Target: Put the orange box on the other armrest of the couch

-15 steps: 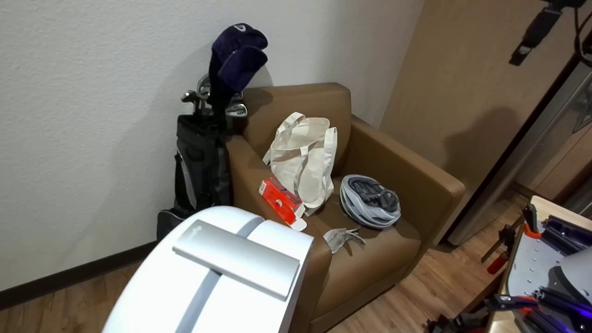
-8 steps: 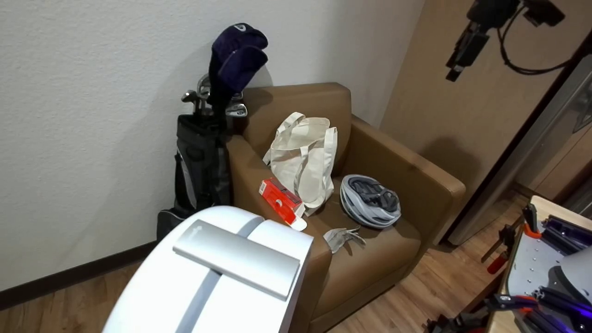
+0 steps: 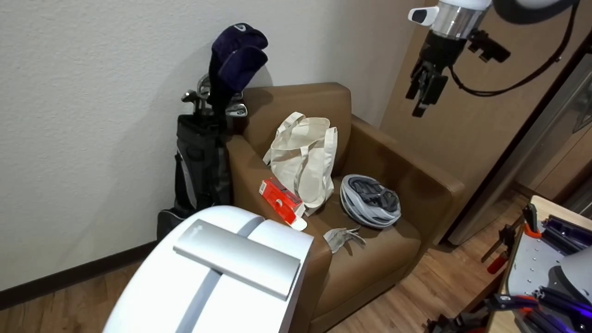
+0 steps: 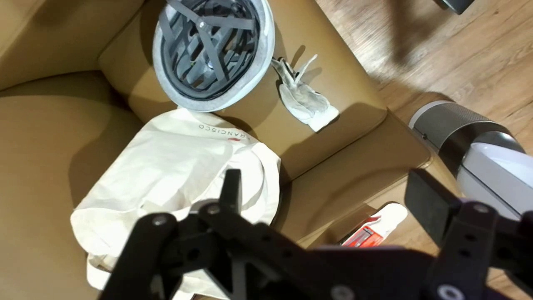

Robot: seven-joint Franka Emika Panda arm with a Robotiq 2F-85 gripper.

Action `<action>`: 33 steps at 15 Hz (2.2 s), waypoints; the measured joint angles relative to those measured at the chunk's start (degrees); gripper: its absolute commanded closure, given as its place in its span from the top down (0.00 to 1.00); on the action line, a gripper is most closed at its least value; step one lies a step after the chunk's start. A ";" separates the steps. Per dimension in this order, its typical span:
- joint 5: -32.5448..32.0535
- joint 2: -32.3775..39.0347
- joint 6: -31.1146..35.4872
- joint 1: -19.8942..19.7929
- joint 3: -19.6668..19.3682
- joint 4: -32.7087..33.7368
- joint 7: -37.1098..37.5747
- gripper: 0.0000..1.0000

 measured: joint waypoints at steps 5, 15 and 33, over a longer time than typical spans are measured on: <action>3.16 1.82 0.16 -0.14 0.16 0.20 -2.68 1.00; 10.23 8.36 17.18 0.64 8.11 -5.62 26.86 1.00; -11.07 29.21 20.55 17.53 3.54 10.14 63.38 1.00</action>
